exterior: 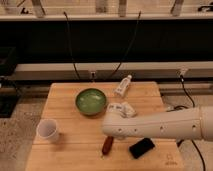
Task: Place the pepper in the ceramic bowl
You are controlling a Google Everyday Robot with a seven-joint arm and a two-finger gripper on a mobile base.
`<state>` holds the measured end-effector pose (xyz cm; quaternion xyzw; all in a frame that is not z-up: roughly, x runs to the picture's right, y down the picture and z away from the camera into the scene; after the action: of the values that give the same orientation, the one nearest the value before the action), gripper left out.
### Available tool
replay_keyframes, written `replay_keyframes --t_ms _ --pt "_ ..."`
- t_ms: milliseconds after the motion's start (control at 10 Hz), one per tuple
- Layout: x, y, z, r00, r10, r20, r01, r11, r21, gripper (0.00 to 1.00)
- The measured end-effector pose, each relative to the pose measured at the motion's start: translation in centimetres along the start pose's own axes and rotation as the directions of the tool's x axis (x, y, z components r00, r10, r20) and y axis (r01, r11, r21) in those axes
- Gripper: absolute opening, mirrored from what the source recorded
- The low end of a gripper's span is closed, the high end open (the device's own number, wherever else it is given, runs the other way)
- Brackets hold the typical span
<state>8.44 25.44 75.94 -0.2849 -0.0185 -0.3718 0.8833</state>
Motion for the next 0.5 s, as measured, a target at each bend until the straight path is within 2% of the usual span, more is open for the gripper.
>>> replay_keyframes --t_ms 300,500 --pt "-0.51 -0.86 -0.34 0.999 -0.036 0.003 0.036 0.999 0.004 0.24" --pt "-0.29 -1.14 -0.57 0.999 -0.042 0.001 0.042 0.999 0.009 0.13"
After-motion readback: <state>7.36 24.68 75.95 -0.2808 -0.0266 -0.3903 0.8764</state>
